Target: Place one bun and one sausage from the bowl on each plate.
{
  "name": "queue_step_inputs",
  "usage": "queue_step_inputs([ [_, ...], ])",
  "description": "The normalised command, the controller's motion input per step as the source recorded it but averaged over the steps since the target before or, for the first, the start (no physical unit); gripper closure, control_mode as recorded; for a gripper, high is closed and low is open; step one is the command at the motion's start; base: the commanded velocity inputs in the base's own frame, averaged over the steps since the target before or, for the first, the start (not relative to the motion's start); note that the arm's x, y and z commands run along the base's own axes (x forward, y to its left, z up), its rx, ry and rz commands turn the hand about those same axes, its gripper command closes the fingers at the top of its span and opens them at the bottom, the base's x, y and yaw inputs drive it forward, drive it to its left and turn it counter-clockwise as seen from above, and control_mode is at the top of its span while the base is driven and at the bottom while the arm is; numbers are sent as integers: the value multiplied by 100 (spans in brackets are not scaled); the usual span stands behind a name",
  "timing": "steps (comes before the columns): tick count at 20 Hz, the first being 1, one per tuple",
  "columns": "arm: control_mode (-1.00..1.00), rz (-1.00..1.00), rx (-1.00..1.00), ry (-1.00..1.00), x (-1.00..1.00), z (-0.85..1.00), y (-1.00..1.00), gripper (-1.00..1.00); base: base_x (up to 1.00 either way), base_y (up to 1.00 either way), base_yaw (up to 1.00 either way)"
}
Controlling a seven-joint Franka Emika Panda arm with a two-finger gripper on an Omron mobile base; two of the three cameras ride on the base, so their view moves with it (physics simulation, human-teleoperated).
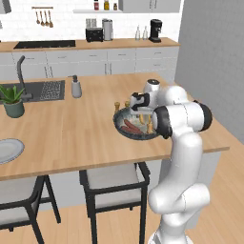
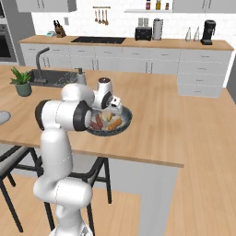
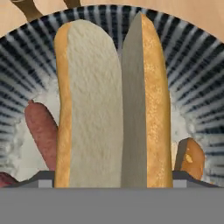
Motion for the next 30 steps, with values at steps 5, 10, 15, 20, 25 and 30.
queue_step_inputs([
  [5, -100, 0, 0, 0, -100, 76, 5, 100, 0, 0, 0],
  [10, -100, 0, 0, 11, -100, 77, 0, 100, 0, 0, 0],
  [15, -100, 0, 0, 19, -100, 63, 4, 100, 0, 0, 0],
  [20, -100, 0, 0, 21, -100, 55, 5, 100, 0, 0, 0],
  [25, -100, 0, 0, 13, -81, 55, 5, 100, 0, 0, 0],
  [30, -100, 0, 0, 6, -48, 35, 0, 100, 0, 0, 0],
])
